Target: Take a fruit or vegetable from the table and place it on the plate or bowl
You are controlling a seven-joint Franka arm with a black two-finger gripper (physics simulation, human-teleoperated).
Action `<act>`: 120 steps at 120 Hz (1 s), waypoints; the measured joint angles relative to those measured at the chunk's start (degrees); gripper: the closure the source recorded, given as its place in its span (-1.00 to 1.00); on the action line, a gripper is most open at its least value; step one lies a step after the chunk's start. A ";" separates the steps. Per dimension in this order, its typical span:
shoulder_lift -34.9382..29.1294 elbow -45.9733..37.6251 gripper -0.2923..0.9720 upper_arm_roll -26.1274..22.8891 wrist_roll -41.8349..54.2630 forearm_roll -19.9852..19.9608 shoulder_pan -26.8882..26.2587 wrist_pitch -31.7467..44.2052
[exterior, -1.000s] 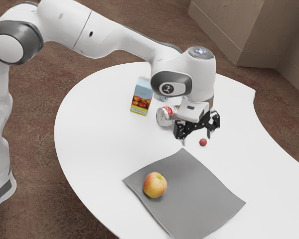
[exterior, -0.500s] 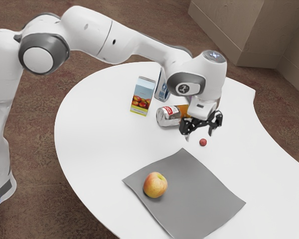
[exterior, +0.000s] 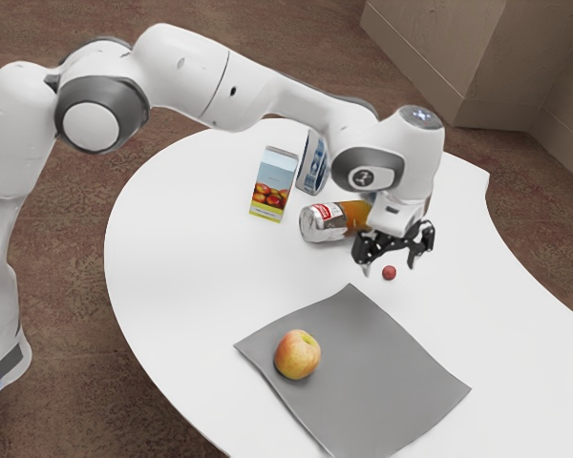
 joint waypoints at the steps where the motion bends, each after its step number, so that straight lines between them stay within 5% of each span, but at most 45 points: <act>1: 0.10 0.10 -0.54 0.01 0.02 0.00 0.05 0.00; 120: 6.76 6.05 -0.54 -0.12 1.37 -0.02 1.68 0.02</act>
